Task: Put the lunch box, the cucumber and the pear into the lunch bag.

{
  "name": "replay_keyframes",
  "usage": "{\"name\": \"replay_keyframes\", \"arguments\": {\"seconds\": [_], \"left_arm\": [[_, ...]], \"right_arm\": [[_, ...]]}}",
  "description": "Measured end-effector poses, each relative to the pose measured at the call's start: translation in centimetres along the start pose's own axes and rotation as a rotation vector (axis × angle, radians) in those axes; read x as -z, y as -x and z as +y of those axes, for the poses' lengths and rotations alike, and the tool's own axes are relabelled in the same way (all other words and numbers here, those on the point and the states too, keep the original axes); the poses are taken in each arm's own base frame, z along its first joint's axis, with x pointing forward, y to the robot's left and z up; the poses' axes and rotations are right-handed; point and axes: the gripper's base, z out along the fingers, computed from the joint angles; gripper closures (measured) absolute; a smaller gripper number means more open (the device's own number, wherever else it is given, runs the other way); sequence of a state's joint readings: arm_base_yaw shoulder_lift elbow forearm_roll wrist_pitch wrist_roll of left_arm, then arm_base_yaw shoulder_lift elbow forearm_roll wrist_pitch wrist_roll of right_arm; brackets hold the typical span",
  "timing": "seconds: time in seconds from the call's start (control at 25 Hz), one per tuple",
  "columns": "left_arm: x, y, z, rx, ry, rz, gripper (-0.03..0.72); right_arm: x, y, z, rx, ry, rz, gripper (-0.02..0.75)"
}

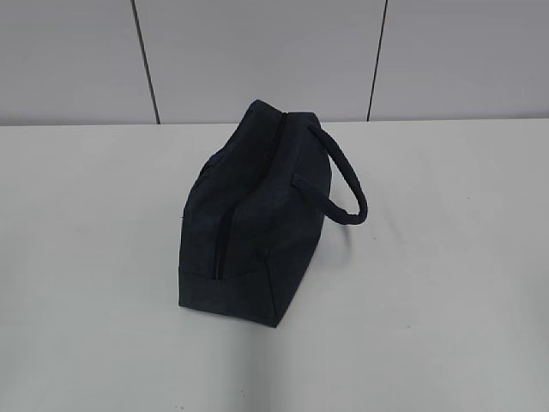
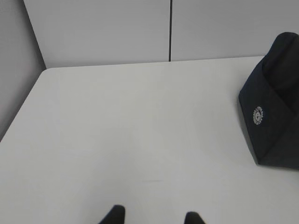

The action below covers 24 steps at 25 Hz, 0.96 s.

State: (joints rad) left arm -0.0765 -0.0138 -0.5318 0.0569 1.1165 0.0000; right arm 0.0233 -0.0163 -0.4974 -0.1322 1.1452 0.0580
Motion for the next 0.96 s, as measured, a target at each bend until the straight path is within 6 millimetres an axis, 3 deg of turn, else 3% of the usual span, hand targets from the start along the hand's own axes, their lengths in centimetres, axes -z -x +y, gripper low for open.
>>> {"name": "replay_keyframes", "arguments": {"seconds": [0.96], "left_arm": [[0.0, 0.0, 0.0, 0.0, 0.0, 0.0, 0.447]], "right_arm": [[0.0, 0.0, 0.0, 0.0, 0.0, 0.0, 0.347]]}}
